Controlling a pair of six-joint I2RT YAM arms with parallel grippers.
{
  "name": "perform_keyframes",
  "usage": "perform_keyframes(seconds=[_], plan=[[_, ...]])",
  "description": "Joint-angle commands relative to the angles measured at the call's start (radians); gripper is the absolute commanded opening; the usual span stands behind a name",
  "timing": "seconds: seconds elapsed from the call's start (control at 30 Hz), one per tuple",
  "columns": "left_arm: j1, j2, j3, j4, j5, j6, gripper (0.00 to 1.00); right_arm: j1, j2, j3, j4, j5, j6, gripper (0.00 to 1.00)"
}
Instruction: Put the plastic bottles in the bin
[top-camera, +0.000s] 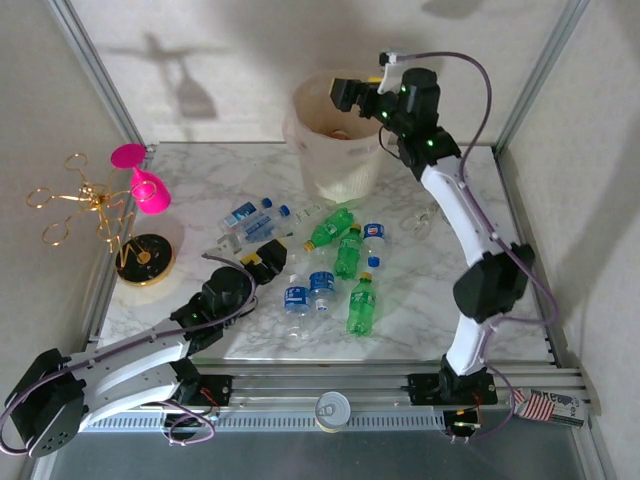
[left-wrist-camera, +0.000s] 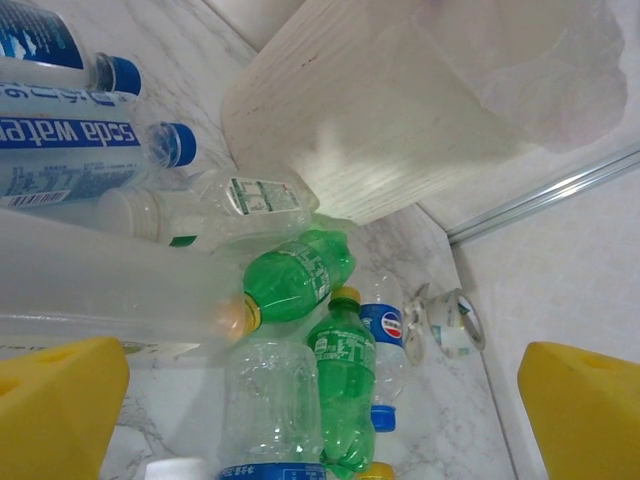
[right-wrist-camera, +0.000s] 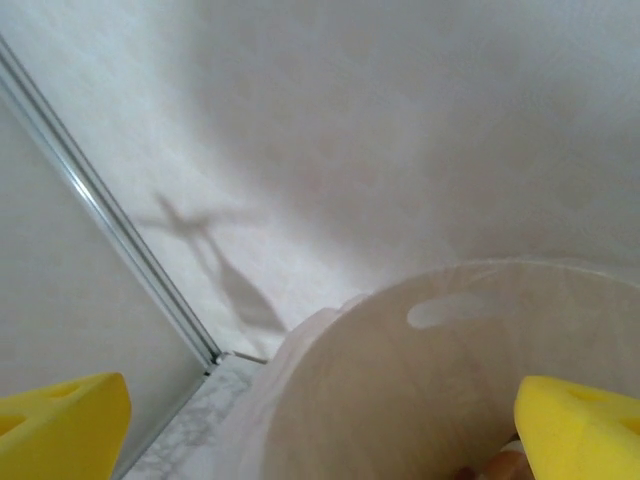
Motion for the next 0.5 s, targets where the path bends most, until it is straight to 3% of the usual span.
perform_keyframes(seconds=[0.0,0.23,0.47], plan=[[-0.008,0.023,0.030,-0.030,0.008,0.021,1.00,0.018,-0.136,-0.181,0.058,0.030,-0.027,0.99],[-0.036,0.051,0.072,-0.171,0.045,0.028,1.00,0.040,-0.454,-0.677,0.176,0.090,0.043,0.99],[-0.154,0.064,0.097,-0.341,0.030,0.017,1.00,0.050,-0.631,-1.036,0.227,0.137,0.158,0.99]])
